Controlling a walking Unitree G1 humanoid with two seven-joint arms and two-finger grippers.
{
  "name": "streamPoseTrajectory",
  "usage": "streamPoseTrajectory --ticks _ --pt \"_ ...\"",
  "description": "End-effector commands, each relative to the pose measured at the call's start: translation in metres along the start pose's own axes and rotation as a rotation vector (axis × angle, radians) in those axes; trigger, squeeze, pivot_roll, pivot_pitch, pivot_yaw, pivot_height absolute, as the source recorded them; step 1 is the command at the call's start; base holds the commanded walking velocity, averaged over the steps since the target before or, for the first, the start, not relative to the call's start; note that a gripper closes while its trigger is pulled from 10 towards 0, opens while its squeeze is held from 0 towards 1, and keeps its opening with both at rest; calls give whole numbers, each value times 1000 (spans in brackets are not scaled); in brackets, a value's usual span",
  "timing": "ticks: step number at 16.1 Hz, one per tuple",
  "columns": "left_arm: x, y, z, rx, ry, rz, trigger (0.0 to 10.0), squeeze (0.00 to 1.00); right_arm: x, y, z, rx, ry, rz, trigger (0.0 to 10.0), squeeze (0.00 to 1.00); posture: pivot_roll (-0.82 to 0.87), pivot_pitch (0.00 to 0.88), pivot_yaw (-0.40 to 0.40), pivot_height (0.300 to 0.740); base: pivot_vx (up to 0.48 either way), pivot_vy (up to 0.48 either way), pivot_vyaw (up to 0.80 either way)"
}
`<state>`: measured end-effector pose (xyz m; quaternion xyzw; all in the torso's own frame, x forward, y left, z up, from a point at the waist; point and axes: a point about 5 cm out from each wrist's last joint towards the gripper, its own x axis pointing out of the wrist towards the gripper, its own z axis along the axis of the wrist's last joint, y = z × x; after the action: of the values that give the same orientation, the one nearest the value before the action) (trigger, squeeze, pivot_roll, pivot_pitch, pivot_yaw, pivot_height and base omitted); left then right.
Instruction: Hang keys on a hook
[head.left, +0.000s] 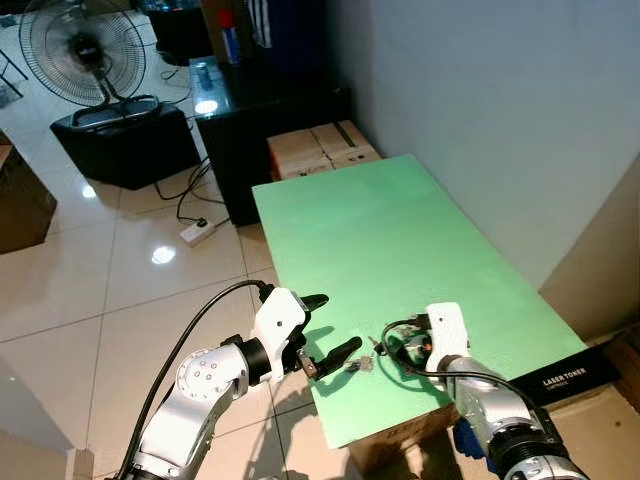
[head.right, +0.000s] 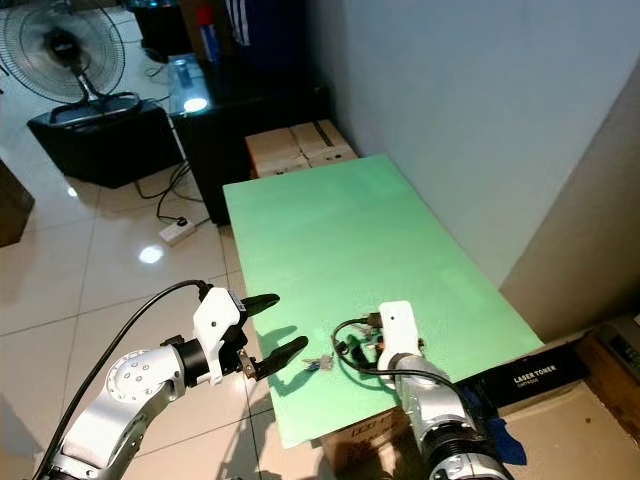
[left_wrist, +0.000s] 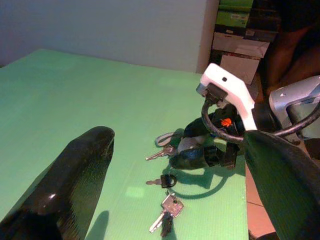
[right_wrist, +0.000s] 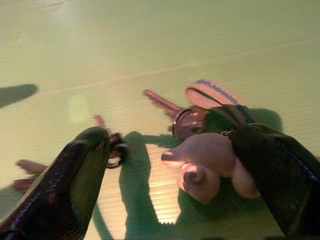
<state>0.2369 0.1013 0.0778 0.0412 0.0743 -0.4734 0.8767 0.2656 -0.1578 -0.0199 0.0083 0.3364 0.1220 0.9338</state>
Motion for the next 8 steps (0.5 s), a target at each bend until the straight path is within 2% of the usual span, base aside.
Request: streamPoseTrajectory --ticks 1,2,3,4,6,8 --pt "1 3 3 15 1 4 10000 0 2 7 11 4 -45 42 10000 0 -104 0 86 740 0 0 0" --pt "1 3 3 16 1 3 10000 0 2 8 23 21 -120 45 10000 0 -104 0 88 740 0 0 0" --pt "1 3 3 17 0 1 10000 0 -1 2 34 33 -188 8 10000 0 -107 0 88 740 0 0 0" --pt "1 2 3 17 0 0 10000 0 -6 -8 38 -8 -209 -36 10000 0 -107 0 88 740 0 0 0" --pt "0 1 2 15 1 -1 10000 0 -16 -23 34 -36 -202 -86 10000 0 -111 0 86 740 0 0 0" --pt "0 1 2 13 1 -3 10000 0 -23 -30 24 -45 -167 -95 10000 0 -113 0 86 740 0 0 0"
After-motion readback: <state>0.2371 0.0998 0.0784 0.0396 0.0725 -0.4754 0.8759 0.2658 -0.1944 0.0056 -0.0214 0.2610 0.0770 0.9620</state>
